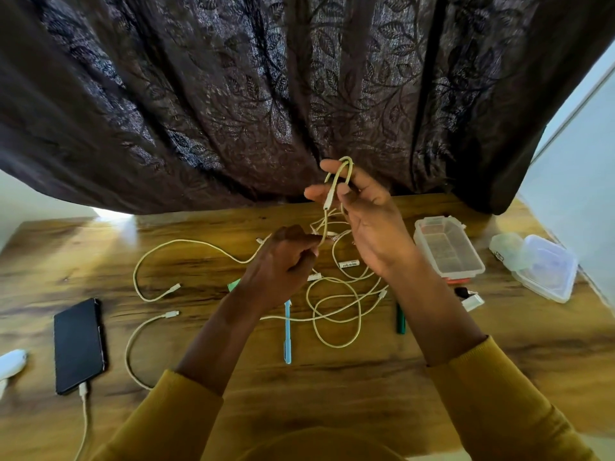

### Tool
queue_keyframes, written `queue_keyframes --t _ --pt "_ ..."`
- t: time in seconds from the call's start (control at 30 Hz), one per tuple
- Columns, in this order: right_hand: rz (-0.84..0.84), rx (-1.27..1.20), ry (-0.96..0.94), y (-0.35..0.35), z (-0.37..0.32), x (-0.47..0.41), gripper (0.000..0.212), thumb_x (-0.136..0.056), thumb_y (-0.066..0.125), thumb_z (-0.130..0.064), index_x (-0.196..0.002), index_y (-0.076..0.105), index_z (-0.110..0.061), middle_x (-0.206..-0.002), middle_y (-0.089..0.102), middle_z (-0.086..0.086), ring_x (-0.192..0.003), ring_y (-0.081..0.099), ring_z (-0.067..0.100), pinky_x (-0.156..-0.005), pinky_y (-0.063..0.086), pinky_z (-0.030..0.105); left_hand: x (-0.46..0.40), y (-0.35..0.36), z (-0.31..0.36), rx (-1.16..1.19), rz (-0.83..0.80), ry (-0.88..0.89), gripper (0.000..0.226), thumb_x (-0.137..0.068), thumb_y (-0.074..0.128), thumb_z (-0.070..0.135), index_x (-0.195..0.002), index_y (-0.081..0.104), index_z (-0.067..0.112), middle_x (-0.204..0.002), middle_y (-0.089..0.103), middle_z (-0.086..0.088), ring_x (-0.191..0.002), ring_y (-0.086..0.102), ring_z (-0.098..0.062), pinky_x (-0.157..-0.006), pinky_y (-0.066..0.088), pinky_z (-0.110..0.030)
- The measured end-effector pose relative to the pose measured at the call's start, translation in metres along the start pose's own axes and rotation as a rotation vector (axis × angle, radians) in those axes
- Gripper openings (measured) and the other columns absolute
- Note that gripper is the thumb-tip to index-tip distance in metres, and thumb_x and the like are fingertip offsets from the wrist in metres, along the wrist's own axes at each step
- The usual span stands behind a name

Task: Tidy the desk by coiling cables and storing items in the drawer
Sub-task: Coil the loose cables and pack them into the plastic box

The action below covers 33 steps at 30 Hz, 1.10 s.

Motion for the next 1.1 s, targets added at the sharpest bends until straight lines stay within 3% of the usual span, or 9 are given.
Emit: queue_keyframes --t 0.13,0.27,0.43,0.53,0.63,0.77,0.87,0.97,1.1 --pt "0.006 0.073 0.001 0.003 0.007 0.000 0.039 -0.111 0.039 -0.008 -0.149 0.046 -0.003 -0.132 0.070 0.017 -0.130 0.063 0.028 -0.123 0.033 0.049 0.001 -0.006 0.009 0.084 -0.006 0.016 0.040 -0.102 0.049 0.042 -0.108 0.080 0.018 -0.083 0.064 -0.001 -0.081 0.060 -0.017 -0.070 0.048 -0.038" --pt "-0.013 0.174 -0.001 0.009 0.012 -0.001 0.041 -0.112 0.037 -0.009 -0.153 0.039 -0.002 -0.136 0.068 0.012 -0.134 0.060 0.021 -0.120 0.037 0.029 0.000 -0.005 0.013 0.020 -0.032 0.062 0.039 -0.101 0.050 0.044 -0.100 0.080 0.018 -0.079 0.060 0.002 -0.078 0.057 -0.014 -0.067 0.046 -0.038" --pt "0.027 0.744 -0.156 0.011 0.019 0.000 0.043 -0.107 0.040 -0.025 -0.148 0.049 -0.018 -0.110 0.075 -0.013 -0.126 0.058 0.005 -0.119 0.033 0.060 -0.003 -0.014 0.020 0.142 -0.007 0.038 0.019 -0.096 0.057 0.033 -0.083 0.069 0.026 -0.081 0.066 0.005 -0.074 0.064 -0.013 -0.063 0.050 -0.037" --pt "0.080 0.920 -0.254 0.004 0.023 0.002 0.041 -0.105 0.043 -0.026 -0.140 0.059 -0.013 -0.074 0.060 -0.024 -0.087 0.061 -0.007 -0.102 0.042 0.070 -0.003 -0.028 0.020 0.134 0.107 0.025 0.024 -0.101 0.060 0.022 -0.082 0.072 0.015 -0.074 0.062 0.007 -0.067 0.061 -0.013 -0.058 0.047 -0.039" --pt "0.087 0.917 -0.267 0.003 0.025 0.004 0.041 -0.103 0.042 -0.029 -0.137 0.061 -0.014 -0.073 0.068 -0.011 -0.070 0.065 0.006 -0.082 0.054 0.050 -0.003 -0.036 0.012 0.194 0.216 -0.064 0.034 -0.106 0.058 0.019 -0.072 0.060 0.013 -0.059 0.048 0.000 -0.053 0.045 -0.014 -0.050 0.036 -0.042" --pt "0.044 0.912 -0.256 0.009 0.023 0.009 0.034 -0.105 0.044 -0.027 -0.123 0.067 -0.010 -0.071 0.053 -0.027 -0.059 0.054 -0.010 -0.060 0.033 0.012 -0.001 -0.040 0.006 0.261 0.396 -0.137 0.013 -0.105 0.060 0.026 -0.105 0.057 0.013 -0.060 0.053 -0.005 -0.048 0.048 -0.021 -0.043 0.037 -0.038" --pt "-0.038 0.888 -0.198 0.012 0.028 0.010 0.038 -0.106 0.046 -0.044 -0.101 0.063 -0.011 -0.062 0.052 -0.010 -0.052 0.052 0.006 -0.051 0.035 0.025 -0.001 -0.040 -0.003 0.259 0.482 -0.224 0.030 -0.103 0.065 0.032 -0.123 0.048 0.017 -0.066 0.066 -0.004 -0.048 0.057 -0.018 -0.042 0.044 -0.037" --pt "-0.128 1.039 -0.129 0.015 0.032 0.010 0.043 -0.098 0.052 -0.059 -0.100 0.063 -0.018 -0.069 0.061 -0.005 -0.058 0.057 0.008 -0.053 0.043 0.030 -0.004 -0.039 -0.015 0.149 0.390 -0.310 0.025 -0.102 0.064 0.039 -0.123 0.062 0.026 -0.081 0.074 0.003 -0.062 0.068 -0.012 -0.055 0.055 -0.042" --pt "-0.196 1.092 -0.056 0.016 0.033 0.012 0.034 -0.101 0.062 -0.036 -0.070 0.053 -0.026 -0.059 0.050 -0.007 -0.053 0.047 0.006 -0.055 0.036 0.031 -0.012 -0.043 -0.020 0.123 0.359 -0.314 0.006 -0.102 0.063 0.033 -0.105 0.068 0.029 -0.086 0.073 0.004 -0.068 0.066 -0.016 -0.061 0.054 -0.048"
Point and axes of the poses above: each hand's wrist, its own x-axis away from the middle knuckle, its own y-axis out of the palm, z = x × y, the point moved 5 cm from there along -x, towards the middle knuckle
